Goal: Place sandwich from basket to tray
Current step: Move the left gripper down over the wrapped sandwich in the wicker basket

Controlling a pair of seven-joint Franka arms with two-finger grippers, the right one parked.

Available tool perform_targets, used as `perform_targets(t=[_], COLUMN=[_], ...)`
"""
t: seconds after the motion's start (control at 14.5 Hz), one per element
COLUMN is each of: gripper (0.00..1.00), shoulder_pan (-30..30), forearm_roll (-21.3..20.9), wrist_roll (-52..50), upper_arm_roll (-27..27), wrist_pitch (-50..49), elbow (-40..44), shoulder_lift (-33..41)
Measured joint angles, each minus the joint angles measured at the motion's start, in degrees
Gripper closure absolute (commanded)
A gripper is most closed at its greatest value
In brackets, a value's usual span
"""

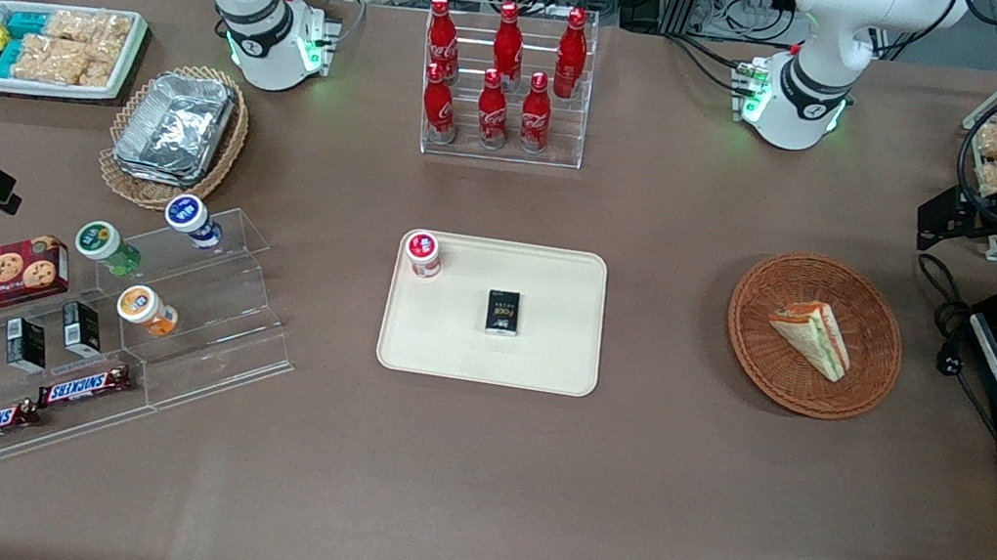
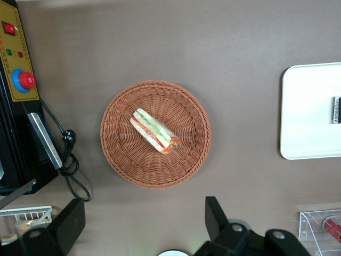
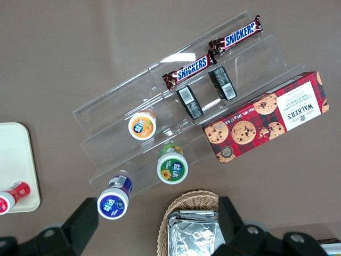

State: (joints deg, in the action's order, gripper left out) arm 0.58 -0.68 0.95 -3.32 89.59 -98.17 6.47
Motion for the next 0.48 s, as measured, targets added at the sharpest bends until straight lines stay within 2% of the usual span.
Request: perform_targets(t=[0.34, 0.48], gripper=[0.0, 0.0], shoulder_pan=[-0.09, -0.17], forearm_roll=[-0.07, -0.13], wrist_roll=[-1.16, -9.35], upper_arm_roll=[0.47, 0.65], wrist_pitch=[-0.12, -0.34], elbow=[1.98, 1.36], shoulder_lift=[-2.49, -3.61])
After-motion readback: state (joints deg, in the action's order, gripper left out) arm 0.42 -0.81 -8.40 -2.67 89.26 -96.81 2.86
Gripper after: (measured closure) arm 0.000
